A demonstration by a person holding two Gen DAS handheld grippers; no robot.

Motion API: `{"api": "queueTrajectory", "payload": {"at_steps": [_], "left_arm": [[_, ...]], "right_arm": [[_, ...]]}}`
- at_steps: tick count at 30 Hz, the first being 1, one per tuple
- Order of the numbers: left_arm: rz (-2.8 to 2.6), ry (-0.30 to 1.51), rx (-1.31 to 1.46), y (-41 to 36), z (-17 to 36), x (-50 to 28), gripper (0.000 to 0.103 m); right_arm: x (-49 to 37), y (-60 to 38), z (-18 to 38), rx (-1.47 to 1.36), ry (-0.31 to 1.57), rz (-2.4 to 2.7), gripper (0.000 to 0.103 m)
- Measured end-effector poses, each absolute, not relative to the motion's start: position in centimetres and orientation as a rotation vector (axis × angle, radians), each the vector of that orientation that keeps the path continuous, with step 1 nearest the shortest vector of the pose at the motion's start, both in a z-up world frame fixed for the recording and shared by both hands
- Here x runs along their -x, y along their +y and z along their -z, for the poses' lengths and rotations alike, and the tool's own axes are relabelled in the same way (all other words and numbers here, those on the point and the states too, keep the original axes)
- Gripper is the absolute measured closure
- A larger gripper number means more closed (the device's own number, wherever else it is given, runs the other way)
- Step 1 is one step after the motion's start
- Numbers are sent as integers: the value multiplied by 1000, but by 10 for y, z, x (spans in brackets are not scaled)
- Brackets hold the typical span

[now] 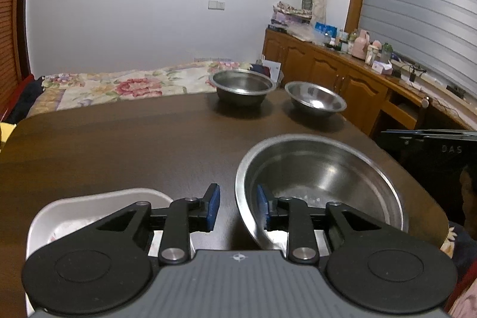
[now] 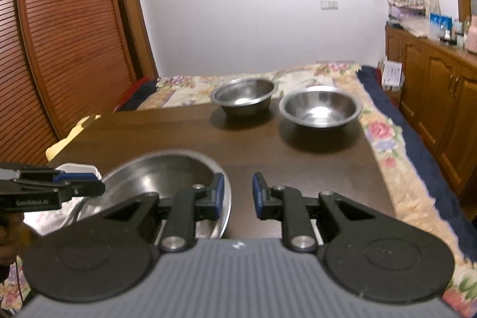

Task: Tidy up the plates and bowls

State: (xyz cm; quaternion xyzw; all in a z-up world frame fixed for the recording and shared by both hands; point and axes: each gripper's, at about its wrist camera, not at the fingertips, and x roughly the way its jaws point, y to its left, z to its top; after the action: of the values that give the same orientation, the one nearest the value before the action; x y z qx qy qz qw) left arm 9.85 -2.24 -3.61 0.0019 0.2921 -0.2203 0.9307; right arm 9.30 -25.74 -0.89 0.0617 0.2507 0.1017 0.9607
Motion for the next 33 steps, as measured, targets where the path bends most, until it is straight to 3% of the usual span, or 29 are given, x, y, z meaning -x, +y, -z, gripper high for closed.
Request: {"api": "queueTrajectory", "payload": {"at_steps": [3,5,11,26,29,33], "left_arm": [[450,564,-15,-23,22,-106,65],[451,540,-22,-24,11,-113,63],[451,485,-47,-29,-16,-142,53],[424,544,-45,-59,-18,-238,53],[423,577,-38,-65,-13,-260,53],[409,585,-22,-69,-7,-281,57]], "right_arm": [[-98,-262,-4,-113,484,-203,79],[-103,-265,-16,-96,462,-200,71],[-136,-281,-43,-83,428,-191,71],[-262,-295,-23,-120,551,-272,71],[-288,-295,-12,-143,593,-288,63],[-315,-290,0,-135,634,-294,63]]}}
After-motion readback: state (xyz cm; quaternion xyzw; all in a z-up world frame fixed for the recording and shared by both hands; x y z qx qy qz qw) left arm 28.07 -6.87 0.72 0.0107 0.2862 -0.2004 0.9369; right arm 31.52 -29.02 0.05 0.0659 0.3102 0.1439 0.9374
